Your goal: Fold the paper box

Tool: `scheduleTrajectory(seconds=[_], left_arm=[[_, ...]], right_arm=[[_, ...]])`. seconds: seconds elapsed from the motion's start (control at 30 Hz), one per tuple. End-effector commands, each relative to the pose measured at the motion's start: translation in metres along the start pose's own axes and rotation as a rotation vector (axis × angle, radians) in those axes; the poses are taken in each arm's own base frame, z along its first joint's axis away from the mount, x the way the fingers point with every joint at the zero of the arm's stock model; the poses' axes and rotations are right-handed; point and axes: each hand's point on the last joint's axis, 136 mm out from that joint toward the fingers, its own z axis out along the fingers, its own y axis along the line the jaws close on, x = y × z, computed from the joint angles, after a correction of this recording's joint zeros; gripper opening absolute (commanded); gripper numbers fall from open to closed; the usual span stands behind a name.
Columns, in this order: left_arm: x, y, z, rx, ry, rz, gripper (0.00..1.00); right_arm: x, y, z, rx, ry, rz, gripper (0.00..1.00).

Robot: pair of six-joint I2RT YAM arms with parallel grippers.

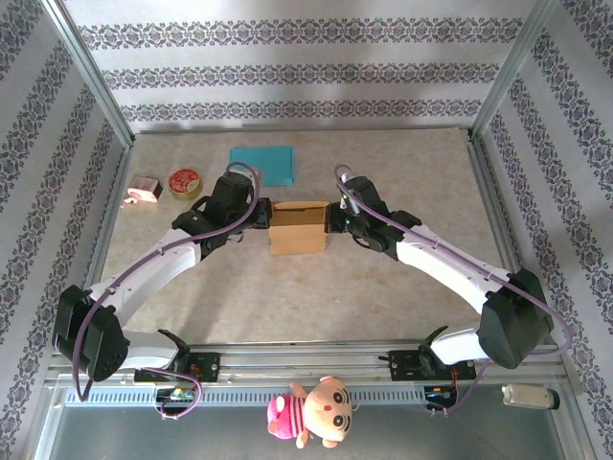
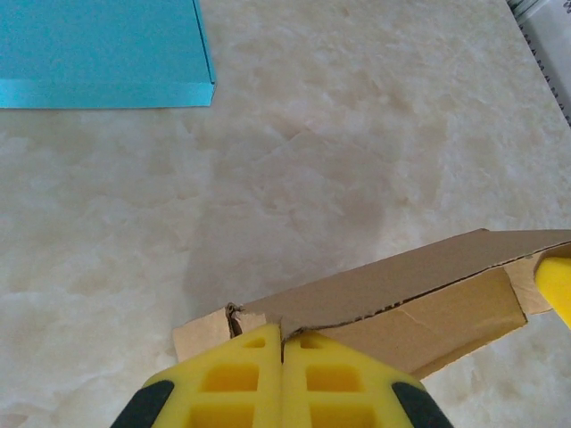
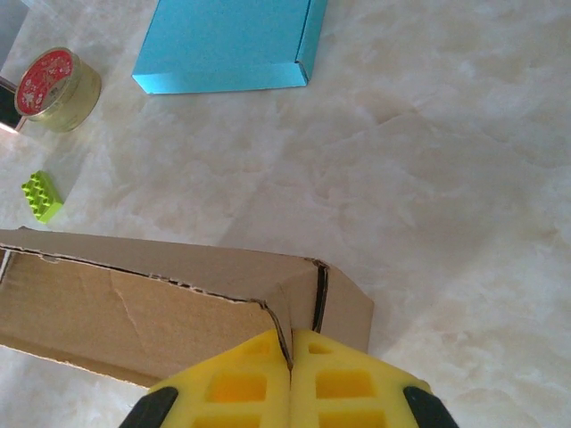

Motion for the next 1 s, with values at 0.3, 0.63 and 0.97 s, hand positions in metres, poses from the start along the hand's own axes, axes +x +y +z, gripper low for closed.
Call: scheduleTrajectory(seconds=[0.3, 0.63, 0.97], left_arm=[[0.047, 0.013, 0.020, -0.039, 0.136, -0.057, 0.00], [0.067, 0.029, 0.027, -0.082, 0.163, -0.051, 0.00], [0.093, 0.039, 0.033, -0.085, 0.208, -0.077, 0.00]], right_arm=[[0.052, -0.017, 0.010, 0.072, 0.182, -0.016, 0.01], [0.049, -0.015, 0.010, 0.071, 0.175, -0.024, 0.01], [0.050, -0.017, 0.008, 0.079, 0.168, -0.032, 0.01]])
